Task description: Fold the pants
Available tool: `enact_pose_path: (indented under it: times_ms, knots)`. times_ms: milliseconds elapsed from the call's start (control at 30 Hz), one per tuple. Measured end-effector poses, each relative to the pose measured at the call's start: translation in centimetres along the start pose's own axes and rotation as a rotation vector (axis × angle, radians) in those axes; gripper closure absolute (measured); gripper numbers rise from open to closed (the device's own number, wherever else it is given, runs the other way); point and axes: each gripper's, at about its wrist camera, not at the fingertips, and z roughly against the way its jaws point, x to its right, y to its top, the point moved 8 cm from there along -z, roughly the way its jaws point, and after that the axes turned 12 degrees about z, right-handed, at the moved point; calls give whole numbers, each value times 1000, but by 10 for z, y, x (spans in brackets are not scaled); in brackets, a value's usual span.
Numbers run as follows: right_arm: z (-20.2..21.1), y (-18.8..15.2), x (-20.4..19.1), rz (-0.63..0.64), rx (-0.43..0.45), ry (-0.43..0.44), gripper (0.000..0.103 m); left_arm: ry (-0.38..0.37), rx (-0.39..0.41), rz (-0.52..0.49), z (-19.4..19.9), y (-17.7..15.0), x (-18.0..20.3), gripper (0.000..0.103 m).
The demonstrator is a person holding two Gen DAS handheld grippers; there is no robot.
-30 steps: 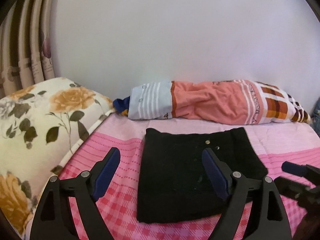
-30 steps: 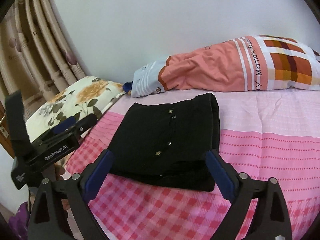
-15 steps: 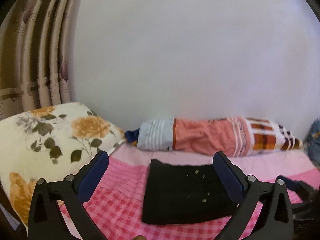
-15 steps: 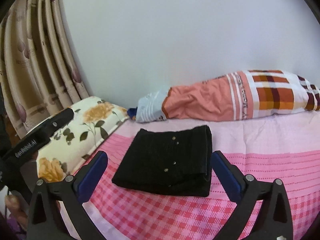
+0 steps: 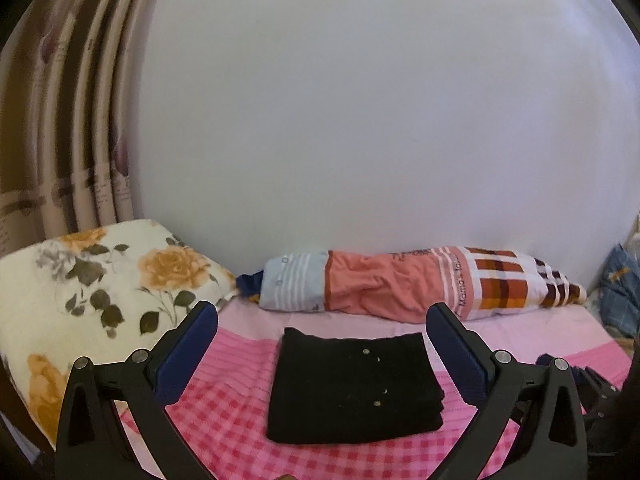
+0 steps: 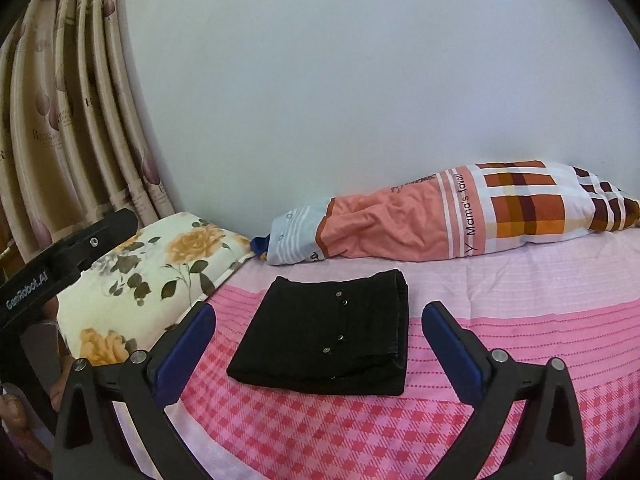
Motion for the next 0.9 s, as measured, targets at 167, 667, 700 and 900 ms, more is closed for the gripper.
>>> enact_pose_path:
  times_ms: [167,667,700,900]
  knots:
    - [3,1,0,-7,0,12,0,14,-10,26,1,1,-3,0]
    - [11,-4,-2,-6,-9,24,0,110,-40,-26,-3,-18,0,0]
    - [10,-5,-2,-5,-15,25,0,95,-47,-30,-4,-21,2,0]
    - [8,-9,-4,-7,-30,31,0,69,-63,3,-5,-28,-2,0]
